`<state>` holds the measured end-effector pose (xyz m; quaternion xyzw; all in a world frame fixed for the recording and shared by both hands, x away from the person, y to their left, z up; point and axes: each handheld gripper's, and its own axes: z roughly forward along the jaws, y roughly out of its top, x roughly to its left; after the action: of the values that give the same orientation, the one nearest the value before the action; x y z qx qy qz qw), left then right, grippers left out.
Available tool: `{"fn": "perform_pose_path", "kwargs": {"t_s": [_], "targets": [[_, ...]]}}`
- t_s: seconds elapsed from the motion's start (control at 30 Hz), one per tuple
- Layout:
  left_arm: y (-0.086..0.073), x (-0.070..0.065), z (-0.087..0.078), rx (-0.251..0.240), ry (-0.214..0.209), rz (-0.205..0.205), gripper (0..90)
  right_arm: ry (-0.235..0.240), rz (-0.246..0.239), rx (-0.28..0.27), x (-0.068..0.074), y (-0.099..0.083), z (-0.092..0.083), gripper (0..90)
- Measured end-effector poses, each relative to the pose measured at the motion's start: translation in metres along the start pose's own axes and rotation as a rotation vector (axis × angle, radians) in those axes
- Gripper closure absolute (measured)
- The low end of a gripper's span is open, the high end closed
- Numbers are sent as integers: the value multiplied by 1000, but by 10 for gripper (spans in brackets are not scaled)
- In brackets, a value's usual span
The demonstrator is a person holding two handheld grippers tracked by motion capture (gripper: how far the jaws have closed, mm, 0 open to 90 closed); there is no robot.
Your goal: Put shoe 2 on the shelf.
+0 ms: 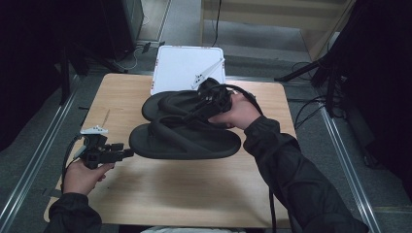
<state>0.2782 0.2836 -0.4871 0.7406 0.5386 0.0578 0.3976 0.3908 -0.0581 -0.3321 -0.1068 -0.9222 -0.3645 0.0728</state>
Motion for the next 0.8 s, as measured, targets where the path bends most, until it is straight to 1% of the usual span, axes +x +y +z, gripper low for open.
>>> {"fn": "perform_pose_path", "kwargs": {"t_s": [0.13, 0.2, 0.23, 0.3, 0.47, 0.53, 0.6, 0.63, 0.7, 0.8], "targets": [[0, 0, 0, 3, 1, 1, 396, -25, 15, -12, -5, 10, -6, 761], [0, 0, 1, 1, 4, -1, 396, -20, 43, -28, -10, 15, -9, 762], [0, 1, 1, -1, 7, -1, 396, -30, 47, -34, -12, 17, -10, 762], [0, 1, 1, -4, 6, -6, 396, -43, 77, -46, -18, 21, -12, 762], [0, 1, 1, 1, 3, -1, 396, -115, 103, -52, -29, 31, -13, 763], [0, 1, 2, 4, 2, 3, 396, -132, 115, -50, -33, 34, -13, 763], [0, 1, 2, 6, 0, 2, 396, -151, 142, -54, -39, 37, -12, 763], [0, 1, 2, 6, -1, 2, 396, -169, 154, -55, -41, 39, -12, 763], [0, 1, 2, 9, -3, -3, 396, -184, 174, -58, -47, 42, -12, 763], [0, 1, 3, 14, 0, 1, 396, -204, 213, -72, -56, 44, -12, 763]]}}
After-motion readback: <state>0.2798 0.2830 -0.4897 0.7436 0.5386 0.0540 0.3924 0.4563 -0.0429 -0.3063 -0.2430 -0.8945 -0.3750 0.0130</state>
